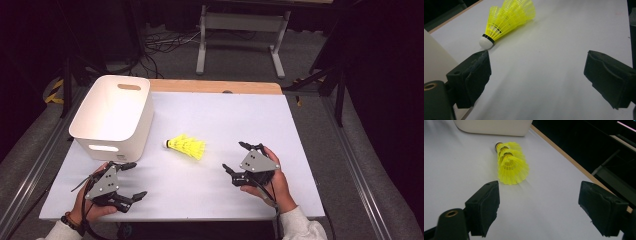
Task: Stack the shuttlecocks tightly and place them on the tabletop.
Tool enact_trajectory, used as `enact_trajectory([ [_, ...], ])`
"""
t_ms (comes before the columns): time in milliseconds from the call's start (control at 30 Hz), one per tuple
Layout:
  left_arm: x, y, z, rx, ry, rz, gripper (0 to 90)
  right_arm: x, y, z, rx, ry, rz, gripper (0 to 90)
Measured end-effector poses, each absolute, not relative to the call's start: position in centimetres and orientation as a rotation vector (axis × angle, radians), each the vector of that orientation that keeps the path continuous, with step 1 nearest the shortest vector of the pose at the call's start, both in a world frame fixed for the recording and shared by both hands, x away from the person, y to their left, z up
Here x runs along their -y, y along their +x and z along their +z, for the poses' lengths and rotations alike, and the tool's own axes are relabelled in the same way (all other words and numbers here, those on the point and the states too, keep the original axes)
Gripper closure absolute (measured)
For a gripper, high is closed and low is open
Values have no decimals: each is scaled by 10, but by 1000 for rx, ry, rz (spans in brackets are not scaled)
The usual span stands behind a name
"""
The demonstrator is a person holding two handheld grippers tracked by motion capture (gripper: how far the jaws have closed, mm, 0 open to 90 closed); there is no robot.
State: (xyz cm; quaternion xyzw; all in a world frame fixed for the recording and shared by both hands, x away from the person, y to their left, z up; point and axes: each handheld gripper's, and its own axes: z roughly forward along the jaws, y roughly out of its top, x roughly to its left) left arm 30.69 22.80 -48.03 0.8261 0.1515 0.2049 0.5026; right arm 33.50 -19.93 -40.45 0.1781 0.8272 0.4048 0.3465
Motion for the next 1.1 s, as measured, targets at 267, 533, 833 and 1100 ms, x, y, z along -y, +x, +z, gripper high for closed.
enact_trajectory([
  [267, -228, 307, -480, -368, 1995, 496, 83, 213, 331, -410, -2136, 497, 1041, 181],
  [533, -228, 307, -481, -369, 1997, 498, 83, 228, 328, -419, -2129, 532, 1028, 181],
  [833, -227, 306, -481, -379, 1997, 504, 83, 244, 324, -433, -2134, 569, 1040, 180],
  [1100, -228, 304, -482, -396, 1997, 512, 83, 260, 322, -444, -2132, 600, 1049, 171],
])
